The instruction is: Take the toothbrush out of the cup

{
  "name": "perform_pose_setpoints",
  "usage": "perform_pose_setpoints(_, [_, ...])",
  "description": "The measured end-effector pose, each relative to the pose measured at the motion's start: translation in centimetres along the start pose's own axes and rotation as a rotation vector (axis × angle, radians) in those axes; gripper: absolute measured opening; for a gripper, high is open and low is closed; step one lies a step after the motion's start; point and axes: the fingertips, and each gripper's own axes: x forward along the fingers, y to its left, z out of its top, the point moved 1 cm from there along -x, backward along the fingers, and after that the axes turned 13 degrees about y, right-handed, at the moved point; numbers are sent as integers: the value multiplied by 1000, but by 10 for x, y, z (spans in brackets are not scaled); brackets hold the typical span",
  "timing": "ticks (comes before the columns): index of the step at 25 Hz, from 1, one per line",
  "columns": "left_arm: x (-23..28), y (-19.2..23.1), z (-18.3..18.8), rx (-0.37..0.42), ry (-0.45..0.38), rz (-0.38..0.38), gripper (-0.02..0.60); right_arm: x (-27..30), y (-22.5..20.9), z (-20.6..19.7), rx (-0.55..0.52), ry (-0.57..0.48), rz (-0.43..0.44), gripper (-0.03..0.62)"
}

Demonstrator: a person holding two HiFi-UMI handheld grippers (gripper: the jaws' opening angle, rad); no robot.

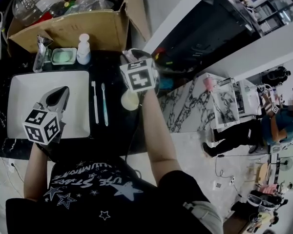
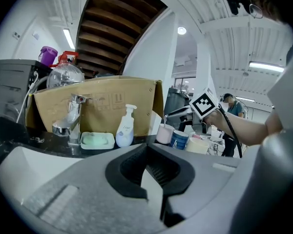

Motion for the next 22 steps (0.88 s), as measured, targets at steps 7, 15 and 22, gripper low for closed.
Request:
perform_pose_setpoints(7, [6, 7, -1, -15, 17, 31, 10, 22, 5, 3, -66, 20, 32, 148])
perform_pose_setpoints(15, [6, 10, -3, -22, 18, 31, 11, 21, 0, 8, -55, -1, -6, 88])
perform_pose_setpoints(22, [-3, 13, 2, -12, -11, 13, 11, -4, -6, 21, -29, -56, -65, 78])
